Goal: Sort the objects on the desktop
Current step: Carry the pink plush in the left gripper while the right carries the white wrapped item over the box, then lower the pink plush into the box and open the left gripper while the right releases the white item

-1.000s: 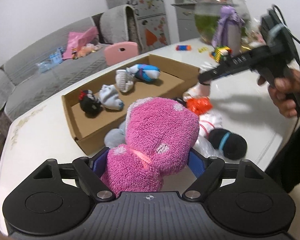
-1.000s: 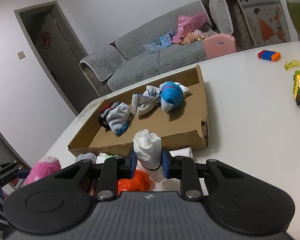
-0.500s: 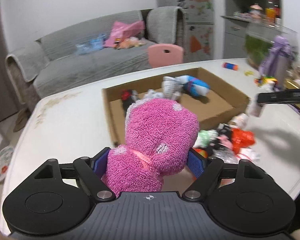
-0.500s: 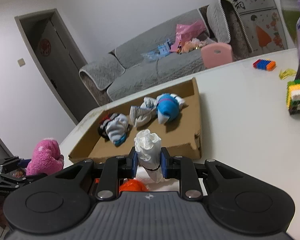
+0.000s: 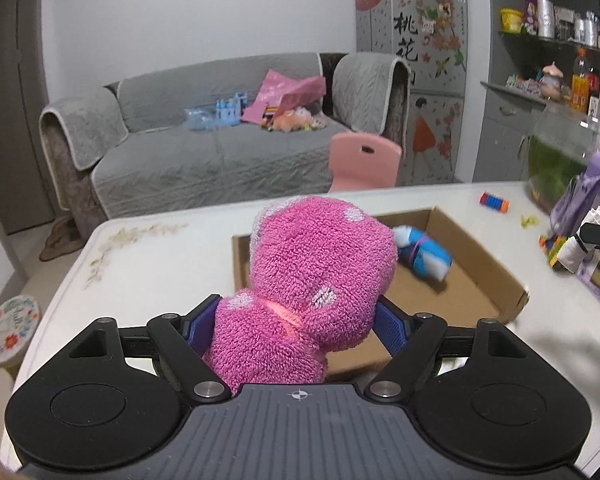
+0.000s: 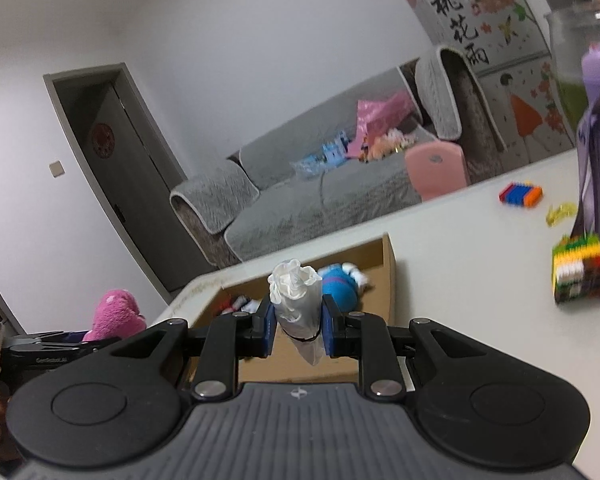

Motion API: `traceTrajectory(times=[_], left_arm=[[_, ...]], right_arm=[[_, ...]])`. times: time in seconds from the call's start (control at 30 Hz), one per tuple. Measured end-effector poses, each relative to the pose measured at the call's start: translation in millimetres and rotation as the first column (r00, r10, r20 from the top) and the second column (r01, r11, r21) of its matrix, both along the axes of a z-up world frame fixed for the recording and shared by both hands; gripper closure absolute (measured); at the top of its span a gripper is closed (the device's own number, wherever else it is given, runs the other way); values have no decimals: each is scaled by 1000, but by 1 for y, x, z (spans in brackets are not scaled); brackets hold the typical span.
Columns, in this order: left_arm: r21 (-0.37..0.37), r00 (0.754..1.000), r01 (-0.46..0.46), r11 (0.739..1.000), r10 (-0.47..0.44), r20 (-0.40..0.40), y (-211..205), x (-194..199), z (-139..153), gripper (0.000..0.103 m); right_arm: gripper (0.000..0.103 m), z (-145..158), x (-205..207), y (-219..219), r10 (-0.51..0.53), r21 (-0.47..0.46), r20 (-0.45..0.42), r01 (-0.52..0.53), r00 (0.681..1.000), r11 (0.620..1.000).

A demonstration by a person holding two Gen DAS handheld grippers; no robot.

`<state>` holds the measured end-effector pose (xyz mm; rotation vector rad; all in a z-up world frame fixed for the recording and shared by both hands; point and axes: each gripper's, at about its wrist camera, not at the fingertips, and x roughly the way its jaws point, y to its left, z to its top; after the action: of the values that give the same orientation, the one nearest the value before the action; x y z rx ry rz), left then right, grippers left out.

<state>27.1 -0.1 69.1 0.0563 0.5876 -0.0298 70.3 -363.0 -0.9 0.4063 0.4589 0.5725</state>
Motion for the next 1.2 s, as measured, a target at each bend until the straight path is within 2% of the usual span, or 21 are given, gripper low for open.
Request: traceTrajectory(times=[0.33,0.67,0.93,1.2], left_arm=[[-33,999,16,999,-15,32,-9,55,8,20],[-72,999,51,996,-51,7,-11,101,-23,20],[-119,998,65,991,-67,-15,-9,131,-31,20],[-175,995,75,982,-84,-47,-16,152,-36,20]], right_arm=[[82,18,40,2,-5,6,47,4,999,1000],[82,10,86,32,56,-45,6,-55,998,997],[82,-6,94,50,78,-79,-42,-81,996,994],[82,-5,91,59,51,-122,-53,-57,997,991]])
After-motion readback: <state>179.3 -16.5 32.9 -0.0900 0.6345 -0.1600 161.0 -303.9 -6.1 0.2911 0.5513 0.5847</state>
